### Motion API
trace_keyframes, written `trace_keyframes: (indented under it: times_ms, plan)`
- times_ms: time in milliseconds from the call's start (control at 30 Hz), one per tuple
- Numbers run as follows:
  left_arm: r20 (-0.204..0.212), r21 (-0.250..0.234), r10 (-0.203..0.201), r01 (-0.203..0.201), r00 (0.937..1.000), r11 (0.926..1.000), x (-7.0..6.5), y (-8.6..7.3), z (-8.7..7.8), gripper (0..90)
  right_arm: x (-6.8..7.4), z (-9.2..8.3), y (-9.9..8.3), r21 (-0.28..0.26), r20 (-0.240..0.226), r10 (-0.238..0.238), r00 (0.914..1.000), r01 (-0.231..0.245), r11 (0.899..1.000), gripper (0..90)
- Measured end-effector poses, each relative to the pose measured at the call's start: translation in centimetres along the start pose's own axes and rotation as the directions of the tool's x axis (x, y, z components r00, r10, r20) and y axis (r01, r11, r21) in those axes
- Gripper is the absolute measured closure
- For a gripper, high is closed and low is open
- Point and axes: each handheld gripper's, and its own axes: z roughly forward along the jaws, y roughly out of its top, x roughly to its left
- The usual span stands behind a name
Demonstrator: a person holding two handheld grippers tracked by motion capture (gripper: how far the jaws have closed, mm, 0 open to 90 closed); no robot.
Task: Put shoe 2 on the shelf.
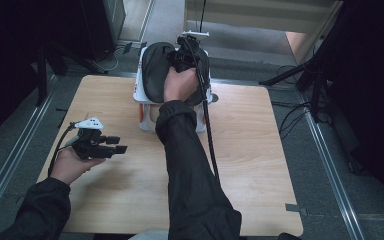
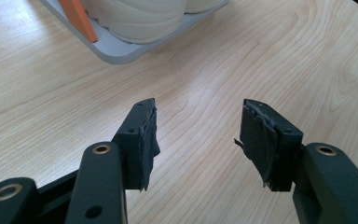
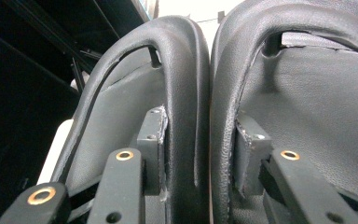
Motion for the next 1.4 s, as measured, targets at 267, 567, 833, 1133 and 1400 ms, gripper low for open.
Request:
trace_keyframes:
  times_ms: [267, 567, 833, 1133, 1400]
  plan:
    - [0.003, 0.010, -0.001, 0.001, 1.0000, 1.0000, 0.1, 0.0, 0.1, 46.5, -0.1, -0.6, -0.4, 0.006, -0.019, -0.023, 0.9996, 0.023, 1.000, 56.7]
    - [-0.003, 0.016, 0.002, -0.002, 1.0000, 0.9999, 0.0, 0.1, 0.2, 46.5, -0.7, -2.0, -0.8, 0.025, -0.067, -0.049, 0.9966, 0.051, 0.998, 55.3]
    - [-0.004, 0.020, 0.003, -0.003, 1.0000, 0.9998, 0.1, 0.2, 0.5, 46.5, -1.3, -3.6, -1.4, 0.028, -0.113, -0.082, 0.9902, 0.086, 0.996, 57.0]
    - [-0.009, 0.018, 0.002, -0.002, 1.0000, 0.9998, 0.2, 0.2, 0.5, 46.4, -1.8, -6.0, -2.5, 0.032, -0.174, -0.130, 0.9761, 0.138, 0.990, 58.2]
    - [-0.015, 0.023, 0.000, 0.000, 0.9999, 0.9997, 0.1, 0.2, 0.5, 46.4, -2.1, -8.6, -4.7, 0.030, -0.226, -0.187, 0.9559, 0.198, 0.980, 58.5]
